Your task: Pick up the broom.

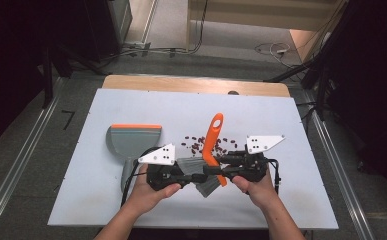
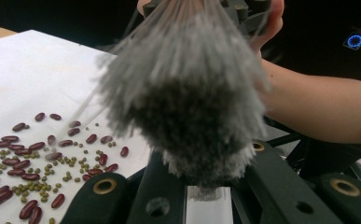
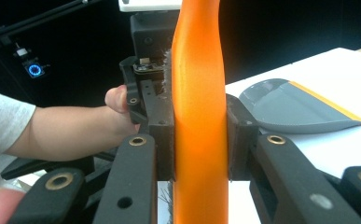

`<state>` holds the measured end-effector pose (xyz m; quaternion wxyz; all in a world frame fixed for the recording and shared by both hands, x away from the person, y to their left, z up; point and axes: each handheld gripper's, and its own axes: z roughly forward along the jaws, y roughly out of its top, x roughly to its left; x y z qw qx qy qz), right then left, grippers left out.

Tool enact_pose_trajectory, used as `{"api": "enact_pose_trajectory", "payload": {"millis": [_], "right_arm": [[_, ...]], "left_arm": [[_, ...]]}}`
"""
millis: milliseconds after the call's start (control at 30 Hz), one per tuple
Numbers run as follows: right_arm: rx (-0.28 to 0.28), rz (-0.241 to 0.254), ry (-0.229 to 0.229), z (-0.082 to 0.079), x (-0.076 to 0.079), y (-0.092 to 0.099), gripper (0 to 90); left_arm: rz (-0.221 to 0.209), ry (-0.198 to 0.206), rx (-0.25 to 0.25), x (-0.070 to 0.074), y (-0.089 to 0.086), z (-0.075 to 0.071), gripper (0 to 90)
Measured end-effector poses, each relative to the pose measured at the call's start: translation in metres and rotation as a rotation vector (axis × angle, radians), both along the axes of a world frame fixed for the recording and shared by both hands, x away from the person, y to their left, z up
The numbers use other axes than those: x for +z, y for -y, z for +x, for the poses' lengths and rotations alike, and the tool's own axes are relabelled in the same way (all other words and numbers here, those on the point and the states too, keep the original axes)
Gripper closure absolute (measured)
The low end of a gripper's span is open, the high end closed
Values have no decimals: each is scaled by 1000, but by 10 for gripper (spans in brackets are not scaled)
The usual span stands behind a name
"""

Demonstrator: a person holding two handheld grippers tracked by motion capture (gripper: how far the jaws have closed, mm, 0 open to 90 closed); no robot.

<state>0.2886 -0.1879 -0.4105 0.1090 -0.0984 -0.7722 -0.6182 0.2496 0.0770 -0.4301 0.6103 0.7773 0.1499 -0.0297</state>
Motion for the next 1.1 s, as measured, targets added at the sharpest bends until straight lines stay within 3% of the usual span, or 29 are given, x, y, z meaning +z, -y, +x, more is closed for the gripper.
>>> {"api": "enact_pose_trajectory", "payload": {"millis": [133, 233, 567, 900, 1100], "right_arm": [[-41, -15, 19, -3, 2, -1, 688], [-72, -21, 30, -5, 4, -1, 689], [-196, -18, 38, -2, 8, 10, 689], [-350, -64, 62, 3, 12, 25, 689], [-435, -96, 63, 6, 14, 34, 689]], "left_arm": [[-15, 4, 34, -1, 0, 0, 806], [-8, 4, 74, -1, 1, -1, 703], [21, 13, 193, -4, -4, -6, 177], [43, 18, 280, -6, -21, -7, 9], [21, 26, 320, -7, -31, -8, 0]]}}
